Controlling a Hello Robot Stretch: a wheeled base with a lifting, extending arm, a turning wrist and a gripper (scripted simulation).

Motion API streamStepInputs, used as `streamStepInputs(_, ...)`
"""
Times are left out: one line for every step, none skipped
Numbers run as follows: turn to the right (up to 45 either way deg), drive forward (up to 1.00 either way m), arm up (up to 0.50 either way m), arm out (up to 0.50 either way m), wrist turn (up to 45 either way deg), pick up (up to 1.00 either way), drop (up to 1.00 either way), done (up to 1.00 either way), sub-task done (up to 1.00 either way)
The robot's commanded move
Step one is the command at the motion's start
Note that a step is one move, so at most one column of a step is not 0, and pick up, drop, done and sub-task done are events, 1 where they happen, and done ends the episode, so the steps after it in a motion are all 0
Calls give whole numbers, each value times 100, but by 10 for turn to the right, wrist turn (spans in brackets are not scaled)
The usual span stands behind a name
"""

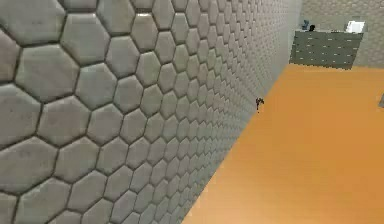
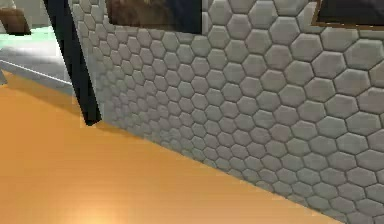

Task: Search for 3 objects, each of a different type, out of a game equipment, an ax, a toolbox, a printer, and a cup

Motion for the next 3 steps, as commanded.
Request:
streamStepInputs(300,0,0,0,0,0,0,0,0)
streamStepInputs(0,100,0,0,0,0,0,0,0)
streamStepInputs(0,100,0,0,0,0,0,0,0)
